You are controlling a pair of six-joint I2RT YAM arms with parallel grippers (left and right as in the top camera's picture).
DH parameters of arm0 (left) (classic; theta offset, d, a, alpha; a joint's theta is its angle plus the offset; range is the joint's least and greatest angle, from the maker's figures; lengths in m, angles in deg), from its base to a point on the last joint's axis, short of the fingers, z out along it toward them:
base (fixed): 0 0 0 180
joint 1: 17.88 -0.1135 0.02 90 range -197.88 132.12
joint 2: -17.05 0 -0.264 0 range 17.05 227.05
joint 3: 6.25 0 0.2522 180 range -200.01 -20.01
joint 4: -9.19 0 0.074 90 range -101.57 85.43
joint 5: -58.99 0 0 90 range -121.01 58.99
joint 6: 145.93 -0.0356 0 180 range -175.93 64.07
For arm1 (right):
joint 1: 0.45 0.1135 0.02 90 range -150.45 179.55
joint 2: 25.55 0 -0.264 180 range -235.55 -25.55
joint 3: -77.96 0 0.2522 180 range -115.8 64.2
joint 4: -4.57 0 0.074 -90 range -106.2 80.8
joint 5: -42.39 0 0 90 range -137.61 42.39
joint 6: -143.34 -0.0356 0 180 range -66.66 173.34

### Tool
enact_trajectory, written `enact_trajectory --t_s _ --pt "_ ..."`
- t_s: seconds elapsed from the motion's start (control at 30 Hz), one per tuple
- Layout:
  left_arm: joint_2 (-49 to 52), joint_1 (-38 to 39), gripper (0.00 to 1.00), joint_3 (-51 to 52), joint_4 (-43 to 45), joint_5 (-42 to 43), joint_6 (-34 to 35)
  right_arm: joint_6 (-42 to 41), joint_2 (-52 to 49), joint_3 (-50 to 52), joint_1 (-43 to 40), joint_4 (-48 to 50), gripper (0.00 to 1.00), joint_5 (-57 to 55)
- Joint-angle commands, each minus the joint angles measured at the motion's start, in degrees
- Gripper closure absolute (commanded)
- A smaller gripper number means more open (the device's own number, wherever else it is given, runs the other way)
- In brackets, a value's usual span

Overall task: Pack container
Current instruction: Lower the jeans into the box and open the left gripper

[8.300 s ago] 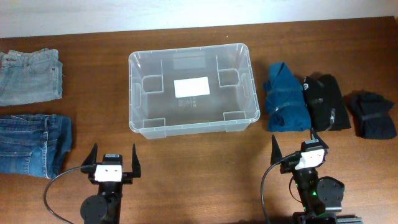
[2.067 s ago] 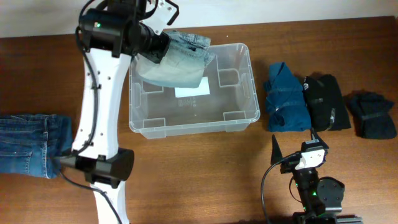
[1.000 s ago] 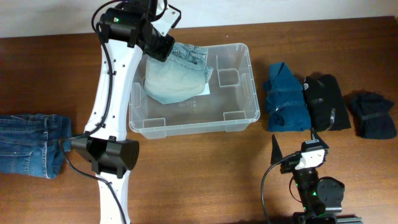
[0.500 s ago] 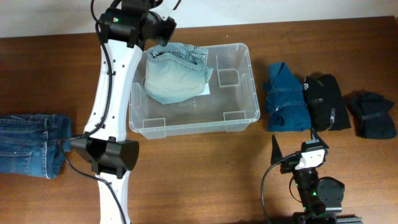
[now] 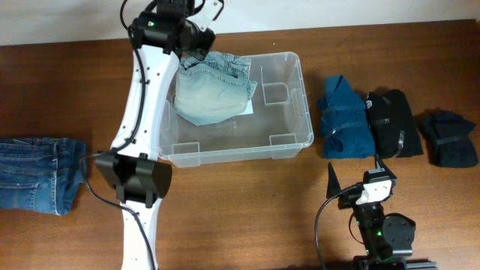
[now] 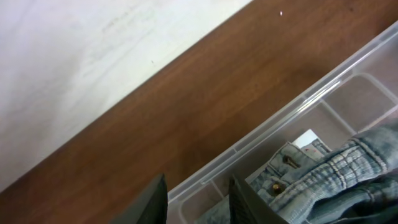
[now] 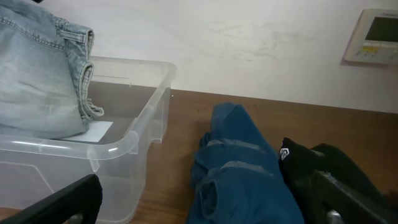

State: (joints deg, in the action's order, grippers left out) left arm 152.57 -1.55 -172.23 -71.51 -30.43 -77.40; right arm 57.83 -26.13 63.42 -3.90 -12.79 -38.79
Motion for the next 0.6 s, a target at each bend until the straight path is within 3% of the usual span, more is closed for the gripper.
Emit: enact_trajectory --t_s 0.0,0.17,0.43,0.57 --pt "-0.1 0.3 0.67 -0.5 -1.2 -0.2 -0.9 -0.5 0.3 0.5 -0.4 -0.1 0.02 -0.5" --pt "-0.1 0.4 0.67 -0.5 -6.3 1.6 -0.9 -0.5 0.3 0.5 -0.4 -0.1 0.02 -0.5" --pt "-0.3 2.1 0.68 -0.5 -25.7 3.0 -0.9 -0.5 0.3 0.5 -0.4 -0.1 0.02 -0.5" --pt "-2.5 2.3 0.72 -0.5 -28.5 3.0 -0.9 -0.5 0.3 0.5 -0.4 -0.1 0.01 -0.5"
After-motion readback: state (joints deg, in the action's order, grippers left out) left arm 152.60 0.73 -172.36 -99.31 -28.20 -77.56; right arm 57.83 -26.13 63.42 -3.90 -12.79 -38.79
